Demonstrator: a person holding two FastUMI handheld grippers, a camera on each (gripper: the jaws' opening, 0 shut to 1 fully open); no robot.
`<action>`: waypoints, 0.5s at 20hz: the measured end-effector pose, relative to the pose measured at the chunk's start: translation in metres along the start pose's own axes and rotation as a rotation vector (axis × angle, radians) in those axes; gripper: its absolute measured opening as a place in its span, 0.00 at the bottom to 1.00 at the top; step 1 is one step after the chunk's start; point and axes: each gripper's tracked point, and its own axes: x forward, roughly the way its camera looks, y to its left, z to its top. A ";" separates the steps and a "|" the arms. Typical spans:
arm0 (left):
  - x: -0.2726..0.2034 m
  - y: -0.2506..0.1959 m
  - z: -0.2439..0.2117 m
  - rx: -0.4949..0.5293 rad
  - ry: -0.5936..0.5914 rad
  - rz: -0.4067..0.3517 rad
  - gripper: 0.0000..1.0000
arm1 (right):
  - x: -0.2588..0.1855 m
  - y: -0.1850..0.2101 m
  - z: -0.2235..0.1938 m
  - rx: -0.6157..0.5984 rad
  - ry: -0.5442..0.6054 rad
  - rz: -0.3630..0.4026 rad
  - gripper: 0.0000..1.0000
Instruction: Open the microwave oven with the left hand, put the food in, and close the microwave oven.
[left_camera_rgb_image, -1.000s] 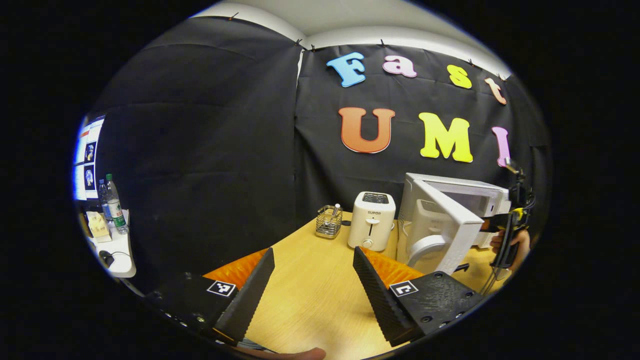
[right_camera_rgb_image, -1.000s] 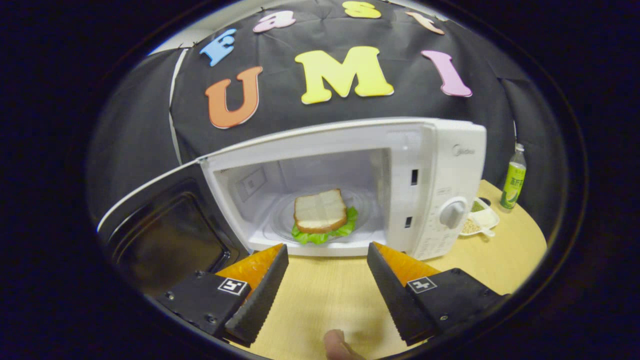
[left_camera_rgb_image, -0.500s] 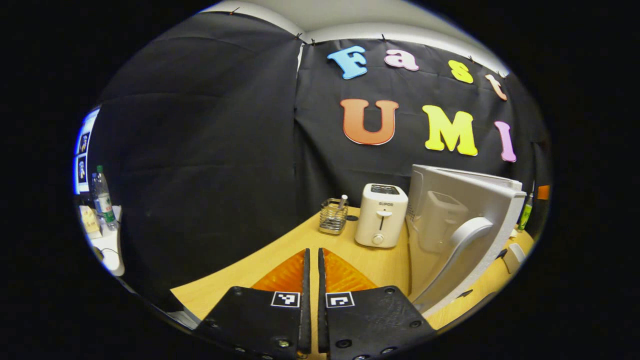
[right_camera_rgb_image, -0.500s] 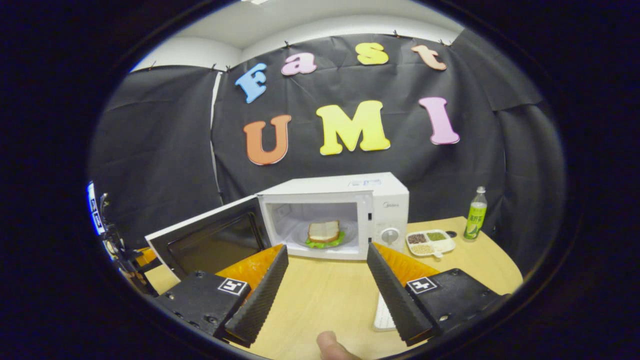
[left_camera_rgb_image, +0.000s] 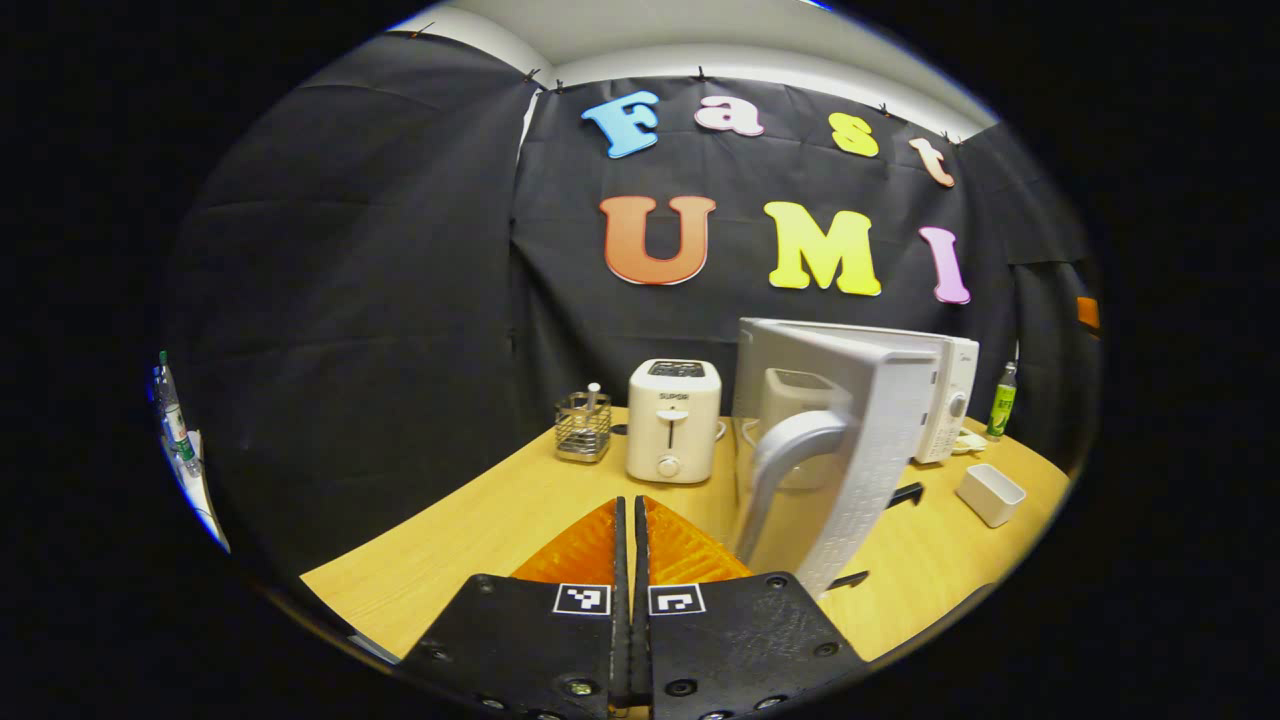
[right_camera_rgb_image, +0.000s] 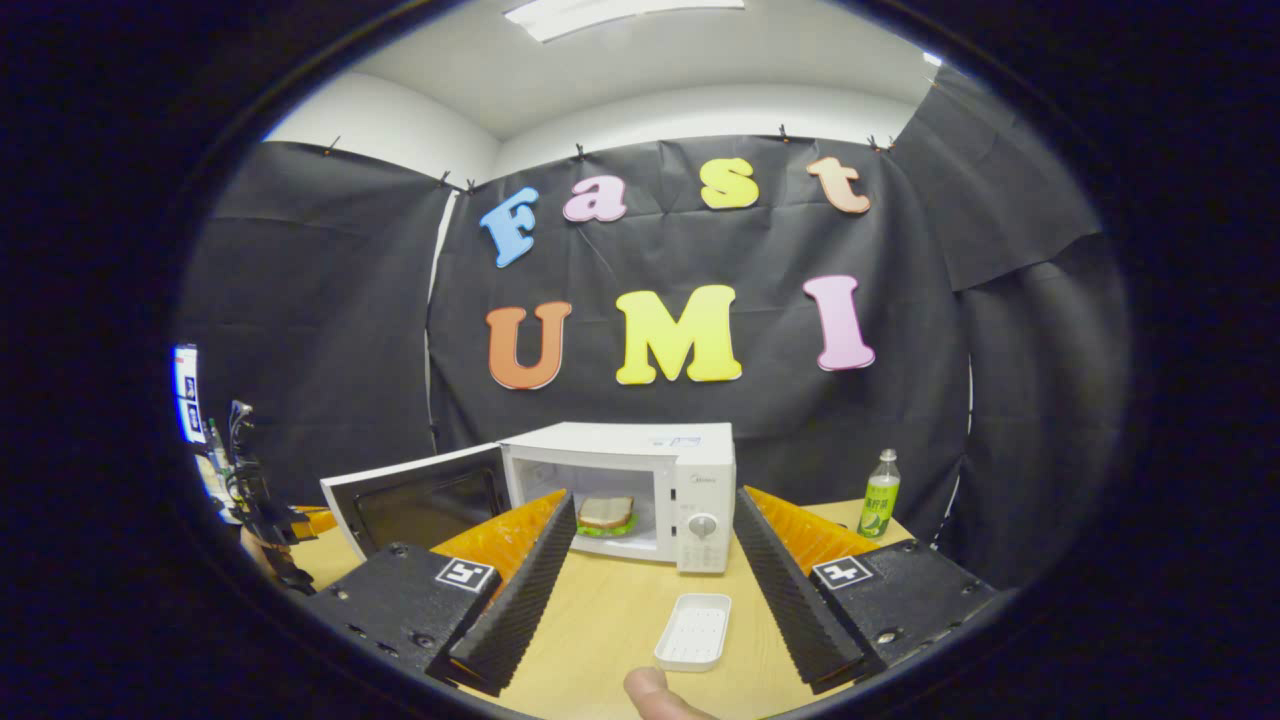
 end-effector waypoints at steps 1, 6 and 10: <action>-0.002 -0.009 0.003 0.019 -0.016 0.000 0.00 | -0.003 -0.001 -0.002 0.026 0.012 0.016 1.00; 0.010 -0.051 -0.004 -0.008 0.005 -0.074 0.00 | -0.016 -0.022 0.006 0.066 -0.016 0.050 1.00; 0.022 -0.087 -0.004 0.011 -0.004 -0.144 0.00 | -0.022 -0.036 0.008 0.056 -0.037 0.025 1.00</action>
